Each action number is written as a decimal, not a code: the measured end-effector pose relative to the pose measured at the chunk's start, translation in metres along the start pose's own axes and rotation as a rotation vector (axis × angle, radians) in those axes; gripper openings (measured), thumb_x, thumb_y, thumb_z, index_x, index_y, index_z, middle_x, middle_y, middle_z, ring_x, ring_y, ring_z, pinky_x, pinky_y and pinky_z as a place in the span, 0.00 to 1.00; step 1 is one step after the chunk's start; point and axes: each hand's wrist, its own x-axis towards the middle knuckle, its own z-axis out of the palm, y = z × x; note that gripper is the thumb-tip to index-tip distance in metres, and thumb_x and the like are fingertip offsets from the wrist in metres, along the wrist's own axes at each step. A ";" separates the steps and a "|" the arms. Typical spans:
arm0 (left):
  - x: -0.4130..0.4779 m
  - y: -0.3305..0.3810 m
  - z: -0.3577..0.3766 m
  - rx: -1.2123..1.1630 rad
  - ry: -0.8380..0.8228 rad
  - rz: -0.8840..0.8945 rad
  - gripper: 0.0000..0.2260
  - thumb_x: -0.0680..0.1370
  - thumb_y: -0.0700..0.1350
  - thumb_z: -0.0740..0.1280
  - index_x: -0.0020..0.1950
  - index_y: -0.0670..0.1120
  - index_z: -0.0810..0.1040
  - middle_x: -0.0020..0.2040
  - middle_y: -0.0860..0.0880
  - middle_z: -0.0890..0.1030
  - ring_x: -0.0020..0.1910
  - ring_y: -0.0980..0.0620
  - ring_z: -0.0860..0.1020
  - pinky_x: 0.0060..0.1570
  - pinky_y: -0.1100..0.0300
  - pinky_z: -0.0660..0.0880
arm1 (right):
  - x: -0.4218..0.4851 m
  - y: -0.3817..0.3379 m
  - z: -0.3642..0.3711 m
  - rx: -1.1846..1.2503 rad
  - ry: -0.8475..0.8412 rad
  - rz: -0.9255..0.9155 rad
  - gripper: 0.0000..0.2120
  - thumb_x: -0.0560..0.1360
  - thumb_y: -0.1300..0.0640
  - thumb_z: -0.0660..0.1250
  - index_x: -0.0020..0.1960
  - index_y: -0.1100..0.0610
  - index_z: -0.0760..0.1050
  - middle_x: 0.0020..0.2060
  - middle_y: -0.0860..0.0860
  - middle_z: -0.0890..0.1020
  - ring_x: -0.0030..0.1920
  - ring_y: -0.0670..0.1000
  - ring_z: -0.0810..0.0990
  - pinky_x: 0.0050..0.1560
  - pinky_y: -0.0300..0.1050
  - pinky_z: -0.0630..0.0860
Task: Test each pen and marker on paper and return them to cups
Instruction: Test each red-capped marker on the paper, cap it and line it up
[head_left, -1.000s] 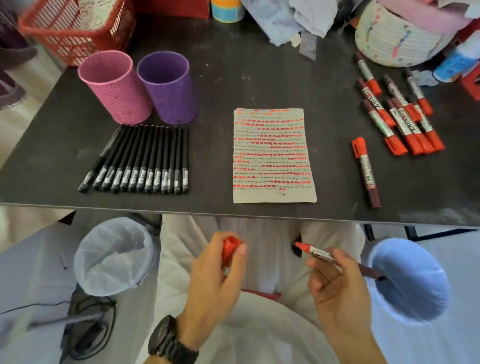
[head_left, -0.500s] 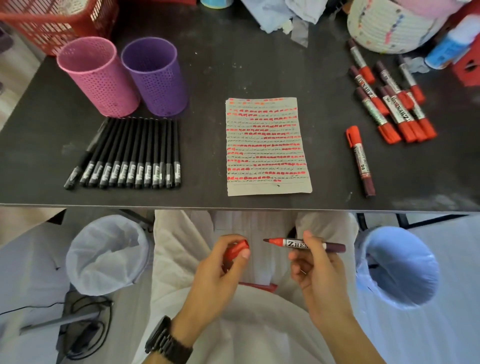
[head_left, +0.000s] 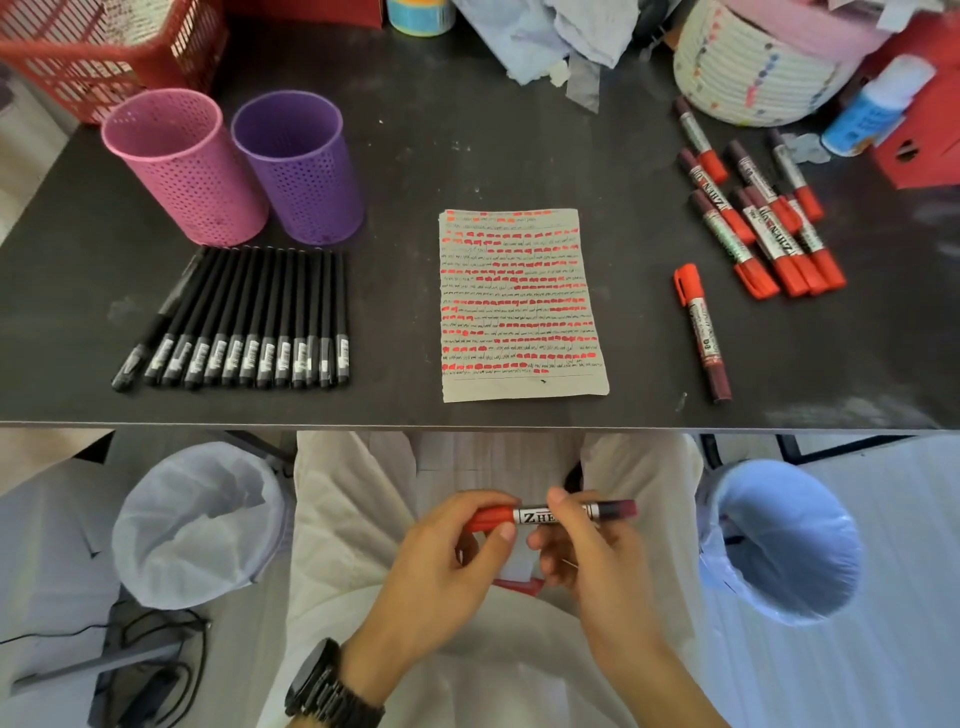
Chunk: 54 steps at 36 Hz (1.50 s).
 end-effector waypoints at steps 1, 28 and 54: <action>0.000 0.001 0.000 -0.009 -0.001 0.002 0.08 0.79 0.53 0.67 0.57 0.62 0.79 0.50 0.61 0.81 0.43 0.59 0.79 0.43 0.70 0.71 | -0.001 0.000 0.000 0.000 -0.018 0.000 0.12 0.76 0.48 0.71 0.37 0.54 0.82 0.33 0.58 0.83 0.28 0.50 0.76 0.29 0.43 0.73; 0.041 0.104 -0.073 -0.172 0.144 0.295 0.23 0.73 0.62 0.68 0.67 0.60 0.73 0.54 0.54 0.82 0.50 0.50 0.83 0.49 0.55 0.80 | -0.008 -0.056 -0.012 -0.160 -0.353 -0.274 0.19 0.72 0.38 0.66 0.50 0.51 0.84 0.26 0.45 0.68 0.27 0.43 0.65 0.28 0.33 0.62; 0.096 0.197 -0.031 -1.284 -0.131 -0.103 0.23 0.76 0.49 0.63 0.22 0.51 0.60 0.19 0.55 0.56 0.20 0.56 0.49 0.15 0.68 0.51 | -0.034 -0.088 0.032 0.069 0.128 -0.529 0.04 0.70 0.42 0.71 0.45 0.39 0.82 0.25 0.52 0.76 0.26 0.42 0.69 0.29 0.30 0.65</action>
